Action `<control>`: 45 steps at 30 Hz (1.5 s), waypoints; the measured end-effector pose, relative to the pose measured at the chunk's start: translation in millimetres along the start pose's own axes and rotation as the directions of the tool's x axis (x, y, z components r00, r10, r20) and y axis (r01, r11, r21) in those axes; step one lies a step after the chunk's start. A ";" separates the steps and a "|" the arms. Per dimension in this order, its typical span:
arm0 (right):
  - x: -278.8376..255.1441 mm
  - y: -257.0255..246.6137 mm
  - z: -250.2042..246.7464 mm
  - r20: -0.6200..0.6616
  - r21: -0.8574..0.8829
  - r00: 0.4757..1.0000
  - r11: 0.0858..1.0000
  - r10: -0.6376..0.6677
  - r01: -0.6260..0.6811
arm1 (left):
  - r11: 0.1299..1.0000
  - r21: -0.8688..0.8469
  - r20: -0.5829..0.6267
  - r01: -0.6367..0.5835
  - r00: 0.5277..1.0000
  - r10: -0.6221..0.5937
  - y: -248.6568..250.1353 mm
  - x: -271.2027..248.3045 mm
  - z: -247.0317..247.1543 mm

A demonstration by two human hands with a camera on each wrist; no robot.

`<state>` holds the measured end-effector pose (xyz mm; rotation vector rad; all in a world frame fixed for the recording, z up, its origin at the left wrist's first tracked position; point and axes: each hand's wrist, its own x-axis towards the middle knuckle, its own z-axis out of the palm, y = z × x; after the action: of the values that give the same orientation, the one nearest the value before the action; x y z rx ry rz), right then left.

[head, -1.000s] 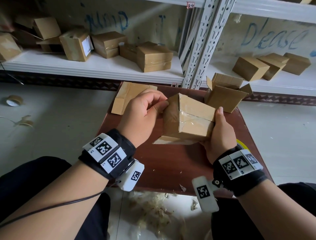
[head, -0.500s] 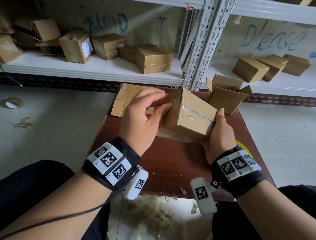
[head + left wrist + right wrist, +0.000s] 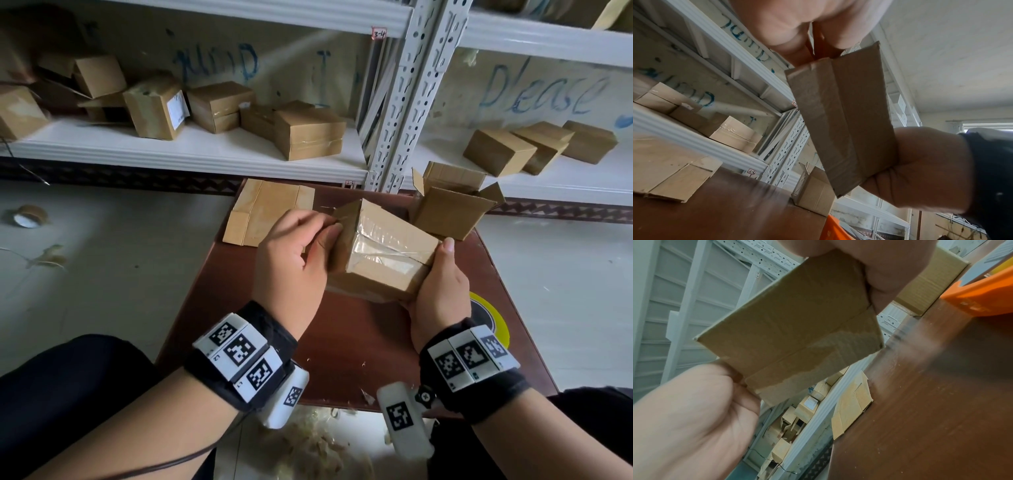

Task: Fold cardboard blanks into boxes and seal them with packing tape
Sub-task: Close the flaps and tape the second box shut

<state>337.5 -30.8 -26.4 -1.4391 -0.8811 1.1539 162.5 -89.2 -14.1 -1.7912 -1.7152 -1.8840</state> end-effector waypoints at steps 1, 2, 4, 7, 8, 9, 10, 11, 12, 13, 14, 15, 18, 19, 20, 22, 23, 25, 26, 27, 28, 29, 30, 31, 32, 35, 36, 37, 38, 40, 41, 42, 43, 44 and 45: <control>-0.7 0.5 0.0 -0.003 -0.017 1.000 1.000 -0.009 0.008 | 1.000 0.001 0.000 0.005 1.000 -0.005 -1.1 -0.8 1.2; -1.1 1.1 -0.2 -0.004 -0.034 1.000 0.999 -0.020 0.020 | 1.000 0.002 0.002 0.012 1.000 -0.012 -2.3 -1.3 2.3; -1.3 2.8 -0.4 -0.009 -0.051 0.999 0.998 -0.042 0.042 | 1.000 0.009 0.004 0.022 1.000 -0.022 -4.2 -1.9 3.5; -3.0 4.3 1.0 -0.015 -0.061 0.998 0.996 -0.063 0.062 | 0.999 0.011 -0.010 0.034 0.999 -0.033 -5.0 -2.2 4.3; -3.5 5.5 1.5 -0.019 -0.067 0.998 0.996 -0.064 0.062 | 0.999 0.012 -0.015 0.033 0.999 -0.033 -5.0 -2.0 4.3; -4.3 6.7 2.1 -0.022 -0.070 0.998 0.996 -0.062 0.061 | 0.999 0.017 -0.023 0.027 0.999 -0.027 -4.8 -1.8 3.7; -3.7 8.7 2.5 -0.026 -0.073 0.998 0.996 -0.059 0.057 | 1.000 0.025 -0.029 0.018 0.999 -0.017 -4.4 -1.7 3.3; -3.8 10.0 2.9 -0.029 -0.078 0.998 0.996 -0.055 0.052 | 1.000 0.029 -0.035 0.009 0.999 -0.008 -3.9 -1.7 2.6; -4.0 10.5 3.5 -0.031 -0.081 0.998 0.996 -0.050 0.048 | 1.000 0.026 -0.041 0.001 0.999 0.000 -3.6 -1.5 2.2; -4.5 9.9 4.5 -0.038 -0.088 0.998 0.995 -0.049 0.046 | 1.000 0.016 -0.046 -0.001 0.999 0.002 -3.7 -1.1 1.8; -5.7 8.6 5.0 -0.044 -0.094 0.998 0.994 -0.053 0.049 | 1.000 0.002 -0.047 0.005 0.999 -0.005 -3.8 -0.6 1.7; -7.5 6.8 5.4 -0.049 -0.097 0.997 0.994 -0.059 0.054 | 1.000 -0.008 -0.039 0.017 0.999 -0.017 -4.4 -0.2 1.6; -11.0 3.4 6.4 -0.055 -0.104 0.995 0.992 -0.083 0.077 | 0.999 0.007 -0.003 0.038 0.999 -0.038 -6.9 0.1 1.7; -11.7 3.4 6.5 -0.061 -0.110 0.994 0.991 -0.088 0.081 | 0.999 0.016 -0.002 0.038 0.999 -0.038 -7.5 0.2 1.6; -11.3 4.3 6.5 -0.068 -0.115 0.993 0.990 -0.094 0.086 | 0.999 0.023 -0.005 0.036 0.999 -0.036 -7.9 0.4 1.6; -12.1 5.3 6.7 -0.064 -0.119 0.993 0.989 -0.097 0.089 | 0.999 0.034 -0.010 0.025 1.000 -0.025 -7.0 1.0 0.8; -12.2 5.9 6.7 -0.058 -0.123 0.993 0.988 -0.100 0.092 | 0.999 0.038 -0.006 0.018 1.000 -0.018 -6.1 1.4 0.4; -11.4 7.7 5.5 -0.059 -0.134 0.992 0.985 -0.114 0.105 | 0.999 0.032 0.007 0.013 1.000 -0.013 -5.3 1.6 0.2; -10.8 8.2 4.2 -0.062 -0.138 0.991 0.984 -0.122 0.112 | 1.000 0.023 0.014 0.016 1.000 -0.016 -5.1 1.1 0.7; -10.2 8.2 3.3 -0.066 -0.139 0.989 0.983 -0.129 0.119 | 1.000 0.014 0.020 0.020 1.000 -0.021 -4.9 0.3 1.1; -9.7 7.2 2.7 -0.068 -0.137 0.988 0.982 -0.138 0.128 | 1.000 0.007 0.026 0.026 0.999 -0.027 -4.3 -0.8 1.7; -9.0 5.9 2.0 -0.072 -0.132 0.986 0.981 -0.150 0.140 | 0.999 -0.001 0.033 0.040 0.999 -0.040 -3.8 -1.7 2.4; -7.1 5.5 1.4 -0.078 -0.128 0.983 0.979 -0.169 0.158 | 0.998 -0.012 0.038 0.062 0.997 -0.062 -3.6 -2.3 2.8; -6.0 4.0 0.9 -0.079 -0.131 0.978 0.975 -0.193 0.182 | 0.995 -0.029 0.042 0.093 0.995 -0.092 -3.1 -2.4 2.8; -4.4 3.0 0.9 -0.075 -0.138 0.973 0.968 -0.220 0.208 | 0.991 -0.049 0.045 0.125 0.991 -0.123 -2.9 -2.1 2.4; -2.2 0.3 1.2 -0.060 -0.167 0.950 0.941 -0.306 0.293 | 0.968 -0.113 0.072 0.223 0.974 -0.216 -0.7 0.6 0.5; -2.0 0.1 0.6 -0.055 -0.177 0.940 0.930 -0.336 0.322 | 0.951 -0.144 0.087 0.275 0.960 -0.265 0.2 1.2 -0.1; -2.2 0.1 0.8 -0.046 -0.189 0.931 0.918 -0.363 0.348 | 0.919 -0.189 0.102 0.346 0.938 -0.333 1.0 1.6 -0.6; -2.4 -0.1 0.5 -0.034 -0.202 0.924 0.908 -0.382 0.368 | 0.871 -0.246 0.120 0.425 0.905 -0.408 2.1 1.8 -0.9; -1.9 0.0 -0.1 -0.011 -0.213 0.914 0.894 -0.405 0.394 | 0.765 -0.332 0.160 0.552 0.832 -0.531 3.2 2.7 0.2; -1.7 0.5 -0.1 -0.003 -0.213 0.909 0.889 -0.416 0.406 | 0.721 -0.359 0.174 0.593 0.801 -0.573 2.7 3.0 0.8; -1.2 1.1 0.3 0.001 -0.214 0.905 0.884 -0.426 0.416 | 0.686 -0.381 0.186 0.619 0.779 -0.599 1.6 3.7 0.9; -0.9 1.9 0.3 0.005 -0.215 0.902 0.880 -0.432 0.423 | 0.675 -0.385 0.189 0.629 0.770 -0.610 0.5 4.2 0.9; -0.8 2.6 0.1 0.008 -0.217 0.900 0.878 -0.436 0.427 | 0.683 -0.374 0.187 0.628 0.772 -0.607 -1.3 4.5 1.2; -0.8 3.2 0.0 0.012 -0.221 0.899 0.876 -0.437 0.429 | 0.701 -0.354 0.182 0.619 0.781 -0.598 -3.7 4.1 1.8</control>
<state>337.1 -32.1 -29.4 -1.3372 -1.2601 0.7043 159.9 -83.9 -14.1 -1.4677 -2.3007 -2.6274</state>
